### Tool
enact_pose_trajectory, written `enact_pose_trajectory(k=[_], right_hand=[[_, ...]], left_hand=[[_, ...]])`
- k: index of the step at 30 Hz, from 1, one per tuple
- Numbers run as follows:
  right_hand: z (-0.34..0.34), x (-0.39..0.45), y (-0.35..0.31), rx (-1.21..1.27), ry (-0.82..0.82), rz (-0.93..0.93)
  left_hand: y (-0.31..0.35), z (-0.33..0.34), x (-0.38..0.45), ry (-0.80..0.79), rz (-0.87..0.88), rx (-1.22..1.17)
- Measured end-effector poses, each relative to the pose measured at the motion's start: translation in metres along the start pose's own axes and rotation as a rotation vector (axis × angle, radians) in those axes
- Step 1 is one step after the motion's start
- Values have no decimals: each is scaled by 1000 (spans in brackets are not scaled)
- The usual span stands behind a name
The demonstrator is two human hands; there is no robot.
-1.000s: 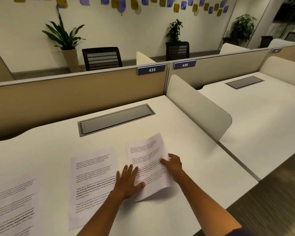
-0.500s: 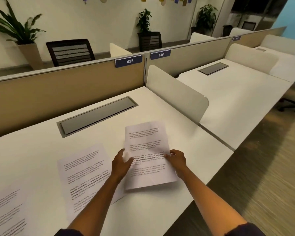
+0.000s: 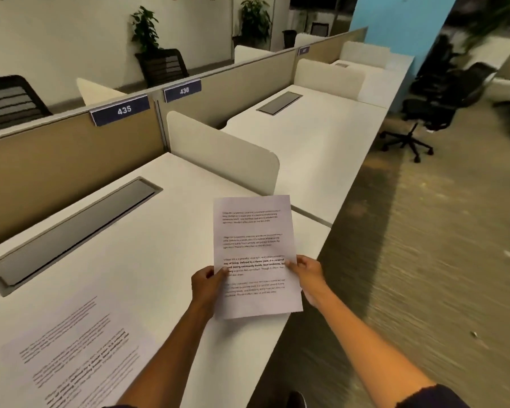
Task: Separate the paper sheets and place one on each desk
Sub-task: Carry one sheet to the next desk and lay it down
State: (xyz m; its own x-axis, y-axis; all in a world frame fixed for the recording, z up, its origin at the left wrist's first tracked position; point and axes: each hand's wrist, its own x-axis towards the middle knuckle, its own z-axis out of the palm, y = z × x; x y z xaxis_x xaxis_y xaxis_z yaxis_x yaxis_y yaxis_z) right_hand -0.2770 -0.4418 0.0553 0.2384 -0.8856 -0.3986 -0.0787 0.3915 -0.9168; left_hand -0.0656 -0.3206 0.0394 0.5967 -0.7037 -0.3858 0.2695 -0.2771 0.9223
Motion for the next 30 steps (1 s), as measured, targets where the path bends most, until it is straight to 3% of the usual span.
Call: enact_pose_trajectory(k=[10,20,30], right_hand=[[-124,64,-12,116,139,5],[-284,181,-74,123,223,-55],[-431,249,-99,174,447,-13]], left_hand=[[13,150,33,-146,31,164],[43,359,96,-213,38,237],[58,543,125,-421,45,314]])
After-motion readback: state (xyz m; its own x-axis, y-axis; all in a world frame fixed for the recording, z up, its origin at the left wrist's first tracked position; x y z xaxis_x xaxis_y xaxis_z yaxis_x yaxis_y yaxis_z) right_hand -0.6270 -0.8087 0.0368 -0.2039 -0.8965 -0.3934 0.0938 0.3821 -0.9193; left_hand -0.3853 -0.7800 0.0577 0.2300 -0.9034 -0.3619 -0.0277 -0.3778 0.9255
